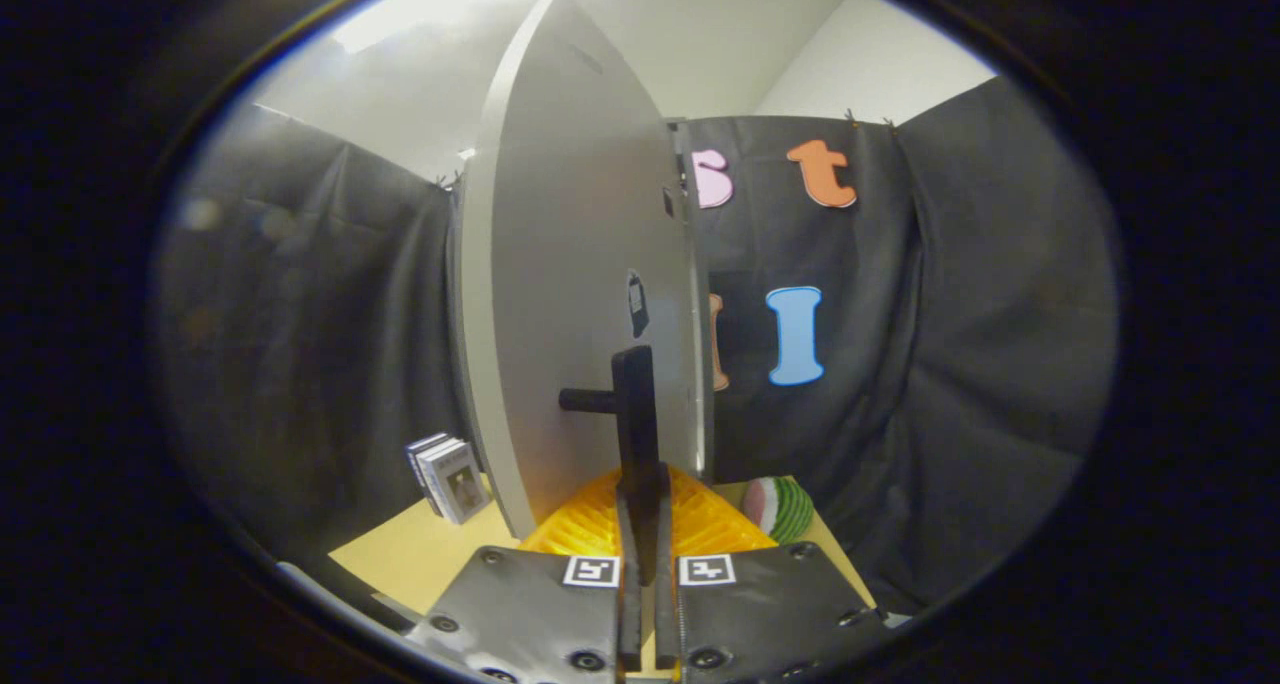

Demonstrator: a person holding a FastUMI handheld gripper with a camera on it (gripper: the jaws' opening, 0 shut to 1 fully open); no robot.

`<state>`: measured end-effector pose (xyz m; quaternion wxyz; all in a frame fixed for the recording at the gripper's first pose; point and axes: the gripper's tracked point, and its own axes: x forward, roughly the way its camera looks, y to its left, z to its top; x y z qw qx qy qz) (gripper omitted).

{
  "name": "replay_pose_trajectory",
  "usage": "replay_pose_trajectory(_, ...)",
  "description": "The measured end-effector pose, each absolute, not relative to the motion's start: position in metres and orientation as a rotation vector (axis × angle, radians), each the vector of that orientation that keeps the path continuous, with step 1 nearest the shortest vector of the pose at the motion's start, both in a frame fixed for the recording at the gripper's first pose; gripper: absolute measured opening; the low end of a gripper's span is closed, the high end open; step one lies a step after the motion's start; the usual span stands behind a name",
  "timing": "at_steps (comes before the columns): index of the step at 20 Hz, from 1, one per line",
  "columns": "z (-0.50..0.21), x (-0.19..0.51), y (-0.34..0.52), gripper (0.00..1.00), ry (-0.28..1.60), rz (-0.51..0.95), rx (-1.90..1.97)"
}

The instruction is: Open the shoe cabinet door, grab the shoes and put them into the shoe cabinet, then close the shoe cabinet door.

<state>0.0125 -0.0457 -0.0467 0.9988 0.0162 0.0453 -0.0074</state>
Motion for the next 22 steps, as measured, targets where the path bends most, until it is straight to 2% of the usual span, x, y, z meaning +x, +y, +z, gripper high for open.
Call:
replay_pose_trajectory(12,-0.039,0.013,-0.114,0.02,0.075,-0.074,0.022)
replay_pose_trajectory(22,-0.032,-0.002,-0.127,0.03,0.066,-0.043,0.027)
